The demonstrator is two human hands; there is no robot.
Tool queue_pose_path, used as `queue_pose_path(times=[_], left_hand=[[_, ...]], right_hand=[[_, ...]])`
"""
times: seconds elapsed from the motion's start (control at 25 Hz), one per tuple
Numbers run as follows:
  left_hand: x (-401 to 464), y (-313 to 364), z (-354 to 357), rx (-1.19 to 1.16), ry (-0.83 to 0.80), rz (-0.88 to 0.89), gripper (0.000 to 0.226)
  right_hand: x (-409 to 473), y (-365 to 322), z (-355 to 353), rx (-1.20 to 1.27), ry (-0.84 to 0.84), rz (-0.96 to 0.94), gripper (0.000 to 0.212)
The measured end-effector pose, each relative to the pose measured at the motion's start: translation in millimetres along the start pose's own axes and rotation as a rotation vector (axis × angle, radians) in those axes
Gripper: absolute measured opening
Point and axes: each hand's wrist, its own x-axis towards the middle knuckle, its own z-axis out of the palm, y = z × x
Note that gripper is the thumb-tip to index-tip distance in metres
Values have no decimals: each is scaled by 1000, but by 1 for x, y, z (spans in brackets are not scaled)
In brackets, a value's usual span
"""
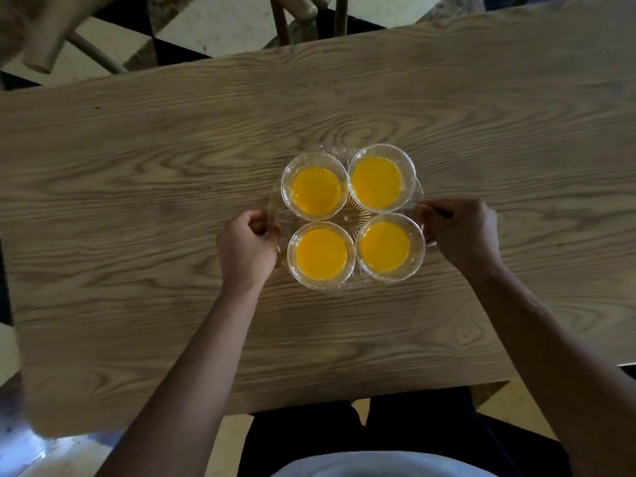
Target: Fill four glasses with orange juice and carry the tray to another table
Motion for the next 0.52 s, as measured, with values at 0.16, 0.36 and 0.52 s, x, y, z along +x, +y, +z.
queue_pose_path(times=[0.16, 0.36, 0.52], left_hand=[[-5, 2, -10, 50, 12, 29, 27], [-27, 4, -14, 56, 89, 67, 29], [-49, -6, -13, 16, 59, 33, 35]], right_hand=[[1, 3, -4, -60, -51, -1, 21], [-1, 6, -15, -125, -144, -83, 19], [-6, 10, -24, -215, -257, -160, 36]])
